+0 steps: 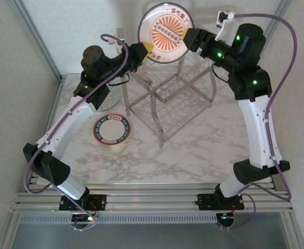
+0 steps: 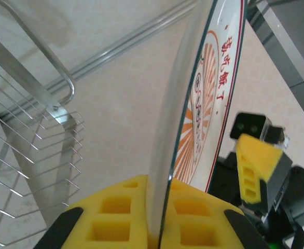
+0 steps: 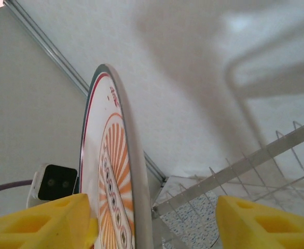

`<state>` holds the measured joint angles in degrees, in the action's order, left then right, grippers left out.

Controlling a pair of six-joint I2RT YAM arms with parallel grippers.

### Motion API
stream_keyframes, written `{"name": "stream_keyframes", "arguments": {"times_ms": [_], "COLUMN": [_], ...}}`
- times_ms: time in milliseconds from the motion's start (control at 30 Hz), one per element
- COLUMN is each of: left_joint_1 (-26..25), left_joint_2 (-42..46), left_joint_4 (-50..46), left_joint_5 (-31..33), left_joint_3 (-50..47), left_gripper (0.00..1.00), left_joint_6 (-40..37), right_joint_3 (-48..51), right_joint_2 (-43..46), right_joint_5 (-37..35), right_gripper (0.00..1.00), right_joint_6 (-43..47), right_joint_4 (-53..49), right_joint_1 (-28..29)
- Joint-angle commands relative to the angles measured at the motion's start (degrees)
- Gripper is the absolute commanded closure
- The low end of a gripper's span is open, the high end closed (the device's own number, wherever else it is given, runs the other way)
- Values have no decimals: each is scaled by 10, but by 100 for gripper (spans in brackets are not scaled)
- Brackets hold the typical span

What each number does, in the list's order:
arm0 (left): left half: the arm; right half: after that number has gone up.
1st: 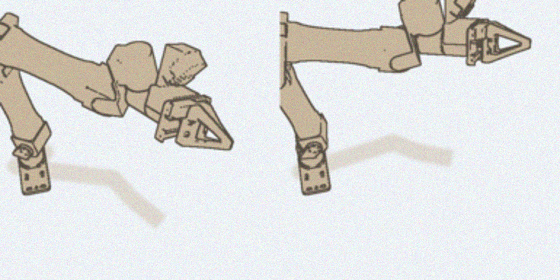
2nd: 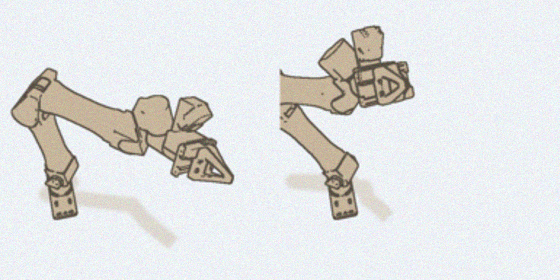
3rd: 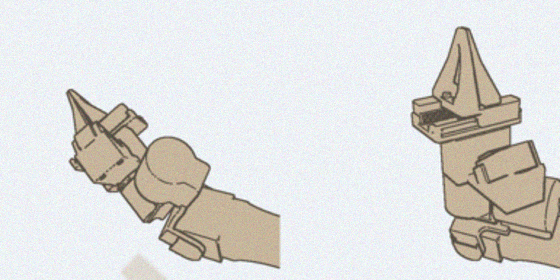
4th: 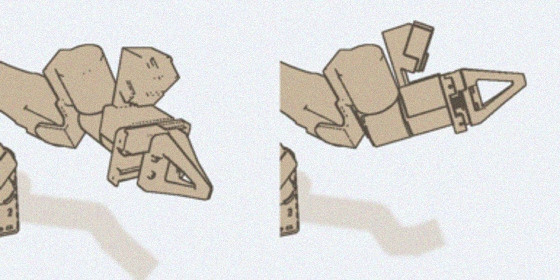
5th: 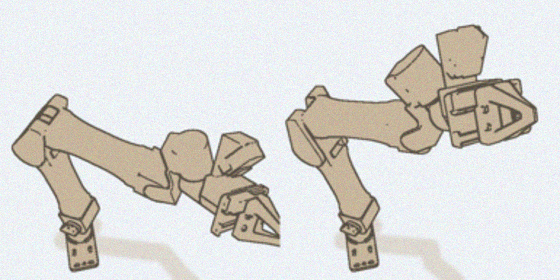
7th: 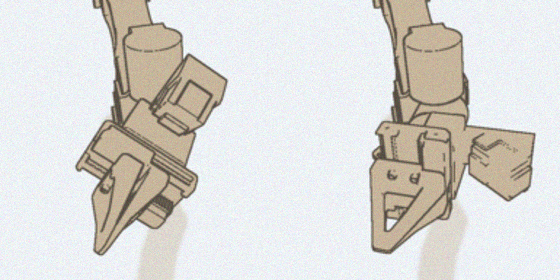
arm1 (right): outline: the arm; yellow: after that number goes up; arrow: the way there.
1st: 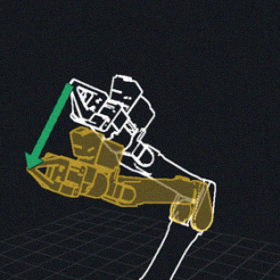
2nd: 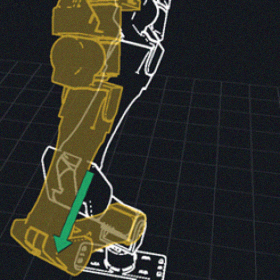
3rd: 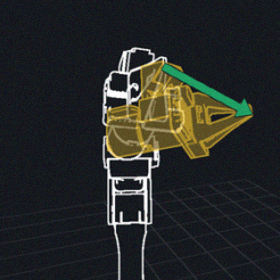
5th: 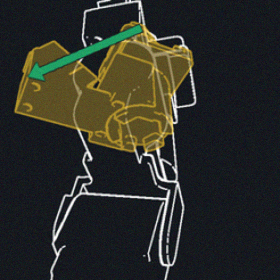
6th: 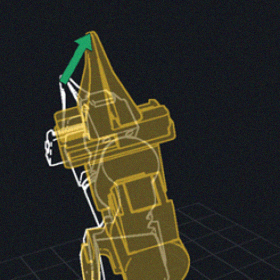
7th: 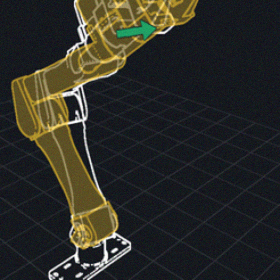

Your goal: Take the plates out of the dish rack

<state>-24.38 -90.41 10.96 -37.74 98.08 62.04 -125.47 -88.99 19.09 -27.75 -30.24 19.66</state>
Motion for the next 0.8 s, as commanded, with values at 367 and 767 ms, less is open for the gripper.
{"name": "stream_keyframes", "arguments": {"times_ms": [367, 767], "left_joint_1": [201, 252], "left_joint_2": [279, 463], "left_joint_4": [-38, -226], "left_joint_5": [76, 194], "left_joint_3": [-228, -438], "left_gripper": [100, 100], "left_joint_6": [45, 27], "right_joint_3": [149, 168], "right_joint_2": [127, 133], "right_joint_5": [-128, -187], "right_gripper": [27, 15], "right_joint_6": [283, 452], "right_joint_4": [101, 16], "right_joint_1": [129, 311]}}
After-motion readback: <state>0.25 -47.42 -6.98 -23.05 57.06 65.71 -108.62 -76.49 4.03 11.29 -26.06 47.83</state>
